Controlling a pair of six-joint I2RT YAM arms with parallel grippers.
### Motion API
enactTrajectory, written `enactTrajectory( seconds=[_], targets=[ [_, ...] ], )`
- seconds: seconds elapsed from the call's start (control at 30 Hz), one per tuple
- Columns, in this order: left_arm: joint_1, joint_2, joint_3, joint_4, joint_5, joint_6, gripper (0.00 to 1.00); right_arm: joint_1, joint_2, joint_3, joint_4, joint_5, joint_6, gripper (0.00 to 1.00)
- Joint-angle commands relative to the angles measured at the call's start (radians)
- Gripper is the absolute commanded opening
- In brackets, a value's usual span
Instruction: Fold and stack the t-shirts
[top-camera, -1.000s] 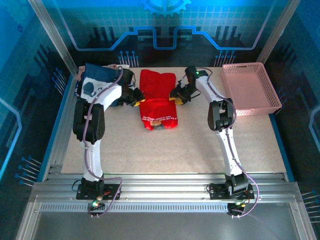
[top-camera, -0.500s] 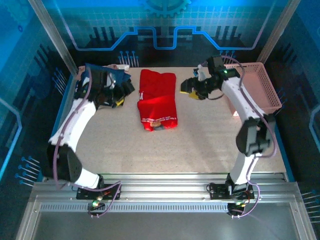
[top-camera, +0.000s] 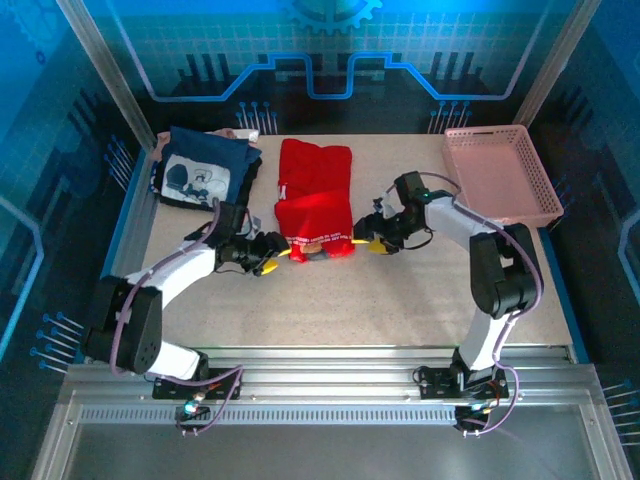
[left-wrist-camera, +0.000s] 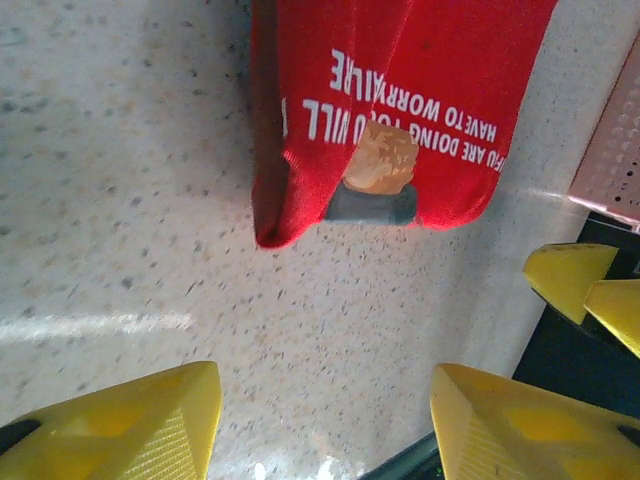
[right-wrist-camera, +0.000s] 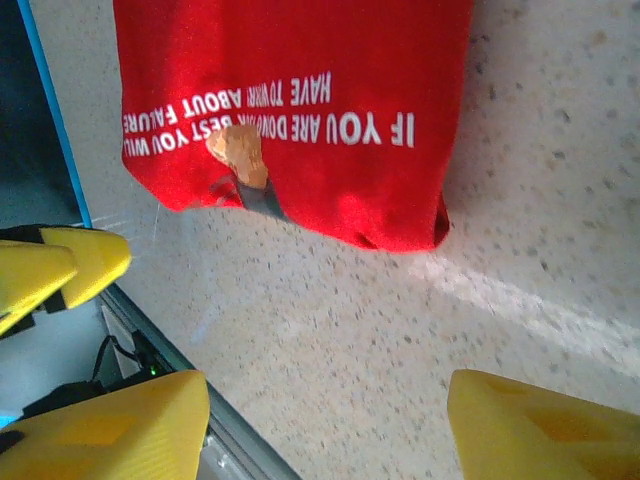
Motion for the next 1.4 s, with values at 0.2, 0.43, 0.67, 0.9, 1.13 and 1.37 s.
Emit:
enactTrajectory(
  seconds=[0.2,0.43,0.67,0.9,1.13,1.37],
  targets=[
    [-0.029,0.238,0.095,0.145,-0.014,-0.055,0.51,0.069,0.172,0.078,0.085,0.011,0.085,0.64],
    [-0.034,0.343,0.199,0.073,-0.098,-0.029,0.33,0.09,0.282,0.187,0.038,0.078,0.123,0.44],
    [-0.017,0.295,0.208,-0.055,-0.212,0.018,0.0,0.05,0.235,0.141,0.015,0.141,0.157,0.0],
    [-0.018,0.131,0.096,-0.111,-0.248,0.038,0.0,0.07,0.102,0.026,-0.011,0.117,0.159,0.0],
    [-0.122,-0.037,-0.033,-0.159,-0.253,-0.01,0.0,0.149,-0.109,-0.147,-0.085,0.126,0.183,0.0],
    [-0.331,-0.272,-0.119,-0.29,-0.3,-0.16,0.0,0.291,-0.373,-0.321,-0.154,0.155,0.305,0.0]
  ],
)
